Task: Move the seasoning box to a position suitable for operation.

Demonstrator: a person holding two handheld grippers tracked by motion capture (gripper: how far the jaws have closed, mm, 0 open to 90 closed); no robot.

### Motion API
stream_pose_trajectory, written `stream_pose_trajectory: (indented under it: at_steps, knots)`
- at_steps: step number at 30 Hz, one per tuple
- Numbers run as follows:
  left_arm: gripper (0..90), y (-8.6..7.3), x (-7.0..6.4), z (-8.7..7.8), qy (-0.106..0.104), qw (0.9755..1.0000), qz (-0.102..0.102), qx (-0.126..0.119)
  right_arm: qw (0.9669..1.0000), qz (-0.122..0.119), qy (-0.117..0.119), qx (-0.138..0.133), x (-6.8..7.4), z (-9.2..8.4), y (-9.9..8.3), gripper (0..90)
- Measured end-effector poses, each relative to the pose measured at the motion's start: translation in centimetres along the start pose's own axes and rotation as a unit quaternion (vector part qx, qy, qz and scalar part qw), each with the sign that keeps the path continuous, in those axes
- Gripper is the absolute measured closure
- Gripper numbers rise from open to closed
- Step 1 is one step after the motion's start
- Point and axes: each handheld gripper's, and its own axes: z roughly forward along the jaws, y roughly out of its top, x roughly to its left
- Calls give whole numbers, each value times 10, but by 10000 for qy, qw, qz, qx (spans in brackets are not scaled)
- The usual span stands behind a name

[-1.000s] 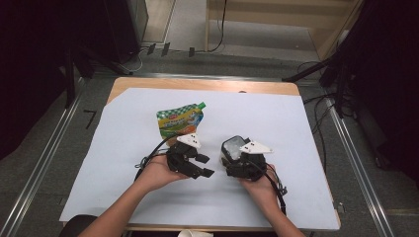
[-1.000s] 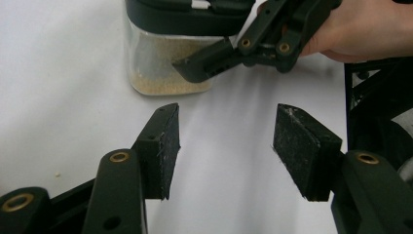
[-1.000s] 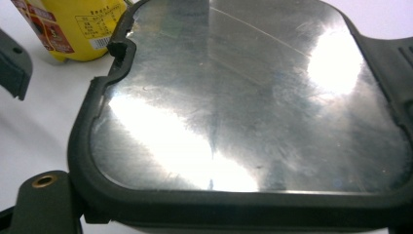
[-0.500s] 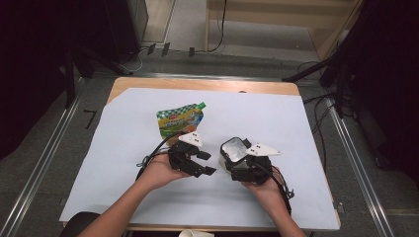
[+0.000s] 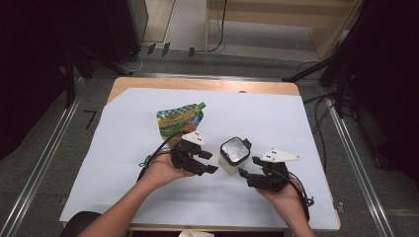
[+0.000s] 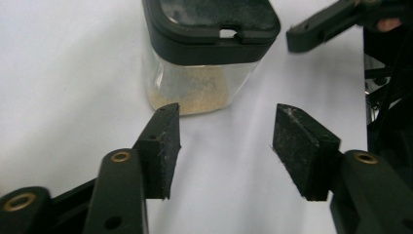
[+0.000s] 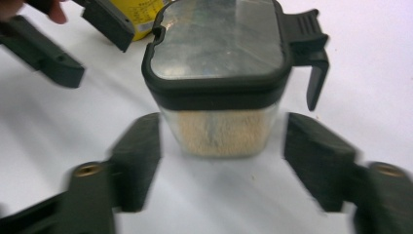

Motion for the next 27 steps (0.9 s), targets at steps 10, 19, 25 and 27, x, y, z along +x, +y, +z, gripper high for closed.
stream_pose_trajectory:
  at_steps: [10,19,25,27]
  knots:
    - [887,1,3,2,48,9999,-98,-92,9994,330,-38,2,-36,-4,0,758]
    - [900,2,4,14,232,9996,22,-126,9998,198,83,28,-40,22,8,900]
    - [900,3,4,22,313,9993,100,-167,9998,137,131,99,-43,28,11,900]
    - [899,3,3,21,384,9987,217,-264,9997,143,161,128,-43,28,11,900]
